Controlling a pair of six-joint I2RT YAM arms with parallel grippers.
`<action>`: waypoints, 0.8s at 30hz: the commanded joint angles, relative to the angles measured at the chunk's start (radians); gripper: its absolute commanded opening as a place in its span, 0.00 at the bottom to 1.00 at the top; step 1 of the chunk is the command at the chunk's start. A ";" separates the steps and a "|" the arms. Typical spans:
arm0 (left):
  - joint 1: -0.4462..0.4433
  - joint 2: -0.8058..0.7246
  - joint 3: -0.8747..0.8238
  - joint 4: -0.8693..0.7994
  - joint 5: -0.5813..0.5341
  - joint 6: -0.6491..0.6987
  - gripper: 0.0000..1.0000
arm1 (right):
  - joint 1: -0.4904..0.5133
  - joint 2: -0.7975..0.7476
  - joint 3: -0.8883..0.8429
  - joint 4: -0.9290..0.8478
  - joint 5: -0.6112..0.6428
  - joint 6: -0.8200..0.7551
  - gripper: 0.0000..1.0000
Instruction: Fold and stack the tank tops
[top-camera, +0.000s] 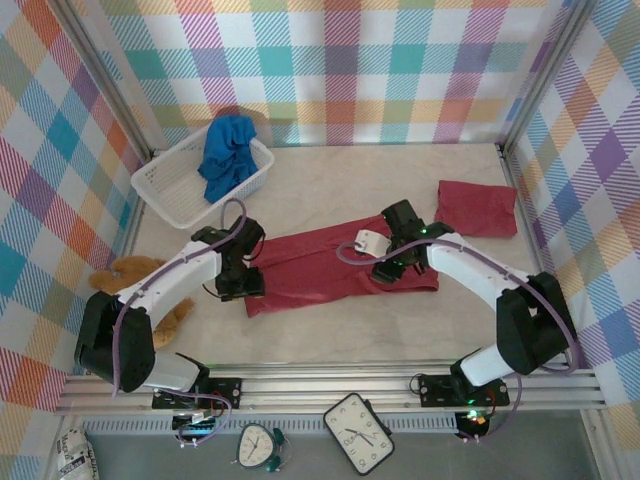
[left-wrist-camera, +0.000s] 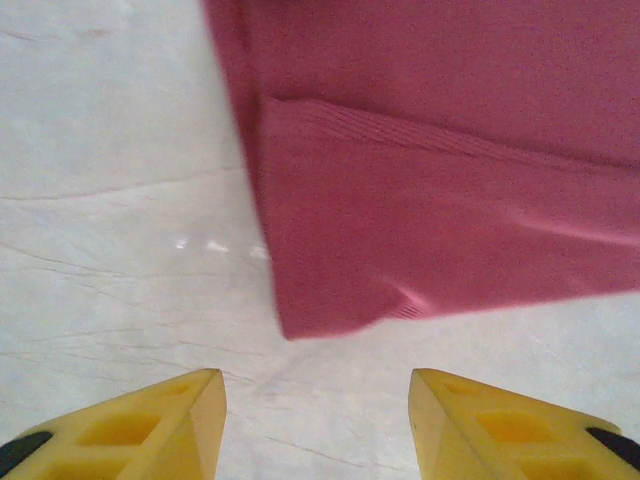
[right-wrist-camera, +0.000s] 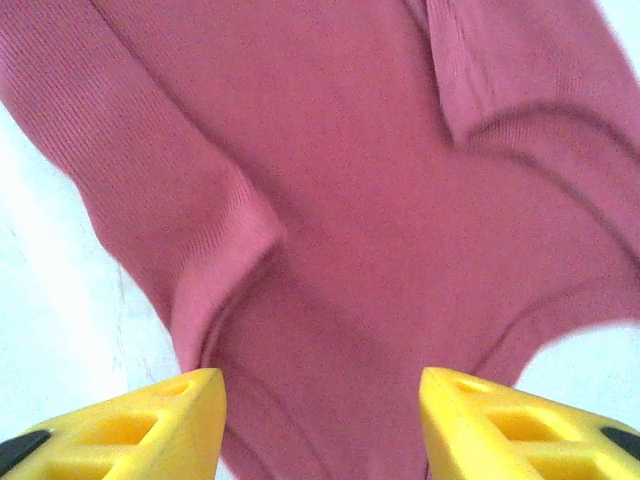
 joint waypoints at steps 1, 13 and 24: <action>-0.084 0.007 -0.023 0.114 0.097 -0.075 0.51 | -0.004 -0.099 -0.108 -0.078 0.134 0.030 0.56; -0.026 0.180 -0.121 0.161 0.036 0.046 0.37 | -0.004 -0.120 -0.209 -0.149 0.435 0.031 0.58; 0.150 0.175 -0.135 0.128 -0.025 0.142 0.36 | 0.052 -0.107 -0.233 -0.144 0.338 -0.020 0.58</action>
